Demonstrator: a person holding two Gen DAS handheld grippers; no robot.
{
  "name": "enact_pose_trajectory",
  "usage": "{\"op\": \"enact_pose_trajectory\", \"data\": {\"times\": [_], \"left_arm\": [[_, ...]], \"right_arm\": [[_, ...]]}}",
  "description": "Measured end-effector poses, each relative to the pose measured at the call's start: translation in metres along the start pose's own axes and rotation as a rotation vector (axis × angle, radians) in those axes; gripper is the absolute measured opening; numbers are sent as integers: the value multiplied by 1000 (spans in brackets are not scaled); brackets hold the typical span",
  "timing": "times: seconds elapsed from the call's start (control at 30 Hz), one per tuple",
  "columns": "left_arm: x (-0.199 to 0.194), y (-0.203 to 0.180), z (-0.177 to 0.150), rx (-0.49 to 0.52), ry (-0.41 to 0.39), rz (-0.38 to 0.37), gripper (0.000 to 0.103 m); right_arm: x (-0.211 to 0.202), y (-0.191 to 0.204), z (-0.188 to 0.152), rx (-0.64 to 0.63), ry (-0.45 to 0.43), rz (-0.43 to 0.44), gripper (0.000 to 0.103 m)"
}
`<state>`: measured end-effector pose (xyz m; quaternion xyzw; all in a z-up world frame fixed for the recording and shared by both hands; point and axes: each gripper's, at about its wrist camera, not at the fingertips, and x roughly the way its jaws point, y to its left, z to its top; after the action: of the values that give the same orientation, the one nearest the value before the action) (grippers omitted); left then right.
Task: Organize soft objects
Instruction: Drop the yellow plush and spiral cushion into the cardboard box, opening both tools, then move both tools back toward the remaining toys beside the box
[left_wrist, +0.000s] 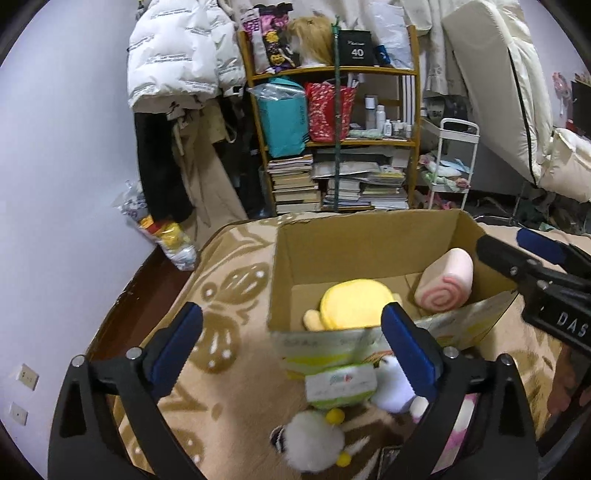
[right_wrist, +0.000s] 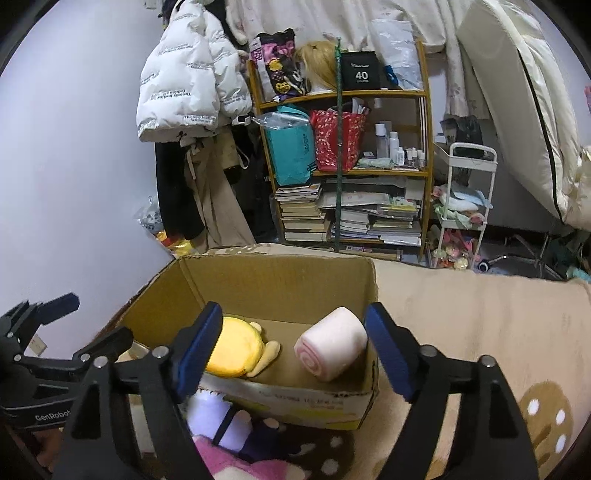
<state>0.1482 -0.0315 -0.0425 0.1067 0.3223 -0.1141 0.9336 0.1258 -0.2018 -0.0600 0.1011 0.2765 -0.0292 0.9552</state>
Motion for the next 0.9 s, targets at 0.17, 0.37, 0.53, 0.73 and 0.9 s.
{"op": "enact_pose_trajectory", "data": {"times": [0.17, 0.37, 0.53, 0.73, 0.9], "left_arm": [[-18, 6, -7, -11, 6, 14, 98], [-39, 14, -13, -36, 33, 14, 98], [-56, 19, -19, -26, 28, 50, 98], [-73, 19, -30, -18, 28, 70, 98], [-81, 22, -41, -35, 52, 62, 98]], "right_arm": [[-17, 0, 0, -3, -16, -10, 98], [-39, 0, -3, 4, -12, -16, 99], [-52, 1, -4, 19, -11, -20, 99], [-63, 9, -11, 4, 12, -13, 99], [-72, 14, -19, 3, 38, -5, 99]]}}
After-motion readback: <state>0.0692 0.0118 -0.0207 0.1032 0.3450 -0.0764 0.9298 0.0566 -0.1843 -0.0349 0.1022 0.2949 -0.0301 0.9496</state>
